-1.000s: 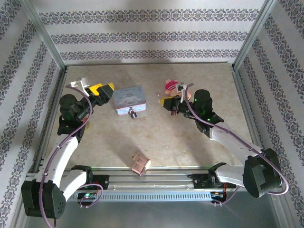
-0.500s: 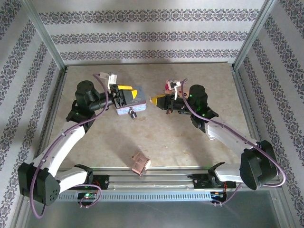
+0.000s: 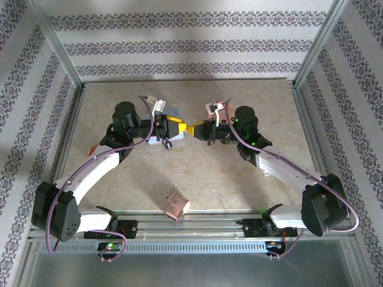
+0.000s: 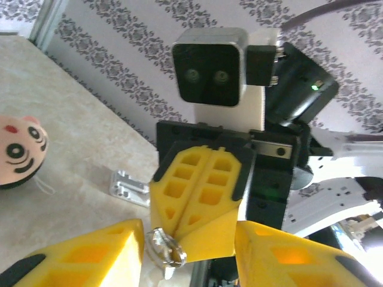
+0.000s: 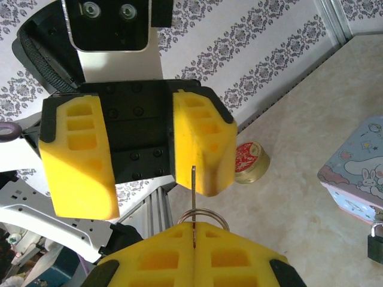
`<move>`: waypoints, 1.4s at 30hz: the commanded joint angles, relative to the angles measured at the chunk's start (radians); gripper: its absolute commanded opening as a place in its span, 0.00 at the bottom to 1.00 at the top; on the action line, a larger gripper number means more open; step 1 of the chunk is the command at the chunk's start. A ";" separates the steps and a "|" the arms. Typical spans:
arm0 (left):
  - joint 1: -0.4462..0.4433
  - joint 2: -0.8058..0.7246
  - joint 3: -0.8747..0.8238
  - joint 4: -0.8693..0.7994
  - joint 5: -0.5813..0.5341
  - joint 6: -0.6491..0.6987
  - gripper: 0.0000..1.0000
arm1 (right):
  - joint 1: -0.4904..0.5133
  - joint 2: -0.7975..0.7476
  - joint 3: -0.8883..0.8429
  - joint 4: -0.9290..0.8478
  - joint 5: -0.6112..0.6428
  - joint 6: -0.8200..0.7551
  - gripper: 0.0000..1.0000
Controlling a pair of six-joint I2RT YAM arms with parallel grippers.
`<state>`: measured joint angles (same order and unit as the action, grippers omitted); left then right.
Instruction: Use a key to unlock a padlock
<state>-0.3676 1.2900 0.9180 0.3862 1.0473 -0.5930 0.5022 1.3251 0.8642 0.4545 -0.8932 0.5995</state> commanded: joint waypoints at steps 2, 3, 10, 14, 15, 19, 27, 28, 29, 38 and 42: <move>-0.010 -0.009 -0.008 0.071 0.020 -0.001 0.38 | 0.013 0.008 0.029 0.035 -0.036 0.000 0.00; -0.010 -0.008 -0.006 0.054 0.012 0.007 0.36 | 0.014 0.007 0.029 0.036 -0.038 0.000 0.00; -0.010 0.000 -0.003 0.040 -0.009 0.003 0.21 | 0.019 0.011 0.031 0.036 -0.042 -0.001 0.00; -0.010 0.003 -0.001 0.054 -0.008 -0.004 0.16 | 0.021 0.011 0.032 0.035 -0.040 -0.001 0.00; -0.010 0.006 -0.002 0.054 -0.007 -0.005 0.13 | 0.021 0.012 0.032 0.036 -0.040 -0.001 0.00; -0.010 0.007 -0.003 0.052 -0.004 -0.004 0.00 | 0.021 0.012 0.033 0.036 -0.033 -0.001 0.00; -0.010 -0.033 0.021 -0.070 -0.045 0.079 0.00 | 0.012 -0.008 0.026 -0.013 0.017 -0.022 0.26; -0.011 -0.045 0.033 -0.127 -0.067 0.115 0.00 | 0.008 -0.017 0.018 -0.014 0.032 -0.024 0.29; -0.011 -0.058 0.051 -0.194 -0.093 0.156 0.00 | 0.003 -0.027 0.007 -0.014 0.046 -0.027 0.32; -0.070 -0.104 0.239 -0.698 -0.376 0.465 0.00 | -0.004 -0.097 -0.049 -0.070 0.197 -0.065 0.48; -0.084 -0.104 0.233 -0.642 -0.364 0.434 0.00 | -0.001 -0.100 -0.056 -0.063 0.197 -0.060 0.51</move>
<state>-0.4393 1.1938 1.1435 -0.1894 0.7235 -0.2085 0.5060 1.2396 0.8242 0.3908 -0.7208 0.5594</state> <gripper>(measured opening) 0.054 0.503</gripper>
